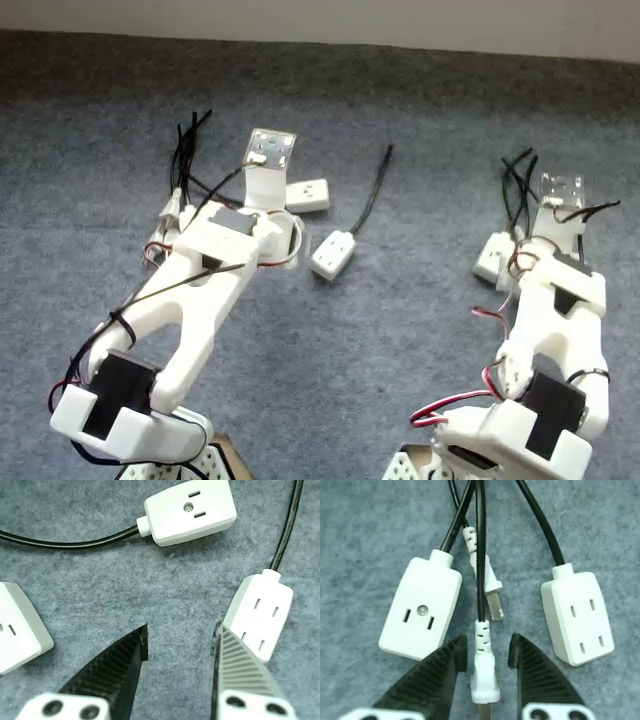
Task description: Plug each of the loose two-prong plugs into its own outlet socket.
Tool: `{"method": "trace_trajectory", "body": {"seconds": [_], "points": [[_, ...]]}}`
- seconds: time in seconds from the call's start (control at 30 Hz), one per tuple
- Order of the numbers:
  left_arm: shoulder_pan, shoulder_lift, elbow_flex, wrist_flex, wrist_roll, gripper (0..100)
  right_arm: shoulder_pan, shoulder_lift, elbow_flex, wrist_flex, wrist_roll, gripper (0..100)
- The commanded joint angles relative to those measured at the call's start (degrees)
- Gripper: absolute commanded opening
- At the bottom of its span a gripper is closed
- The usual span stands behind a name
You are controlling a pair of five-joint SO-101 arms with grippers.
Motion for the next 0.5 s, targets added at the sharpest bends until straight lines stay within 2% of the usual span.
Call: {"method": "trace_trajectory", "body": {"seconds": [0.0, 0.23, 0.47], "points": [[1.1, -2.3, -0.2, -1.1, -0.4, 21, -0.6, -2.6, -0.2, 0.4, 0.7, 15.1], [1.1, -2.3, -0.2, -1.1, -0.4, 21, -0.2, -2.6, -0.2, 0.4, 0.6, 10.1], [1.1, -2.3, -0.2, -1.1, -0.4, 21, -0.1, -2.9, -0.2, 4.0, 0.6, 9.8]]}}
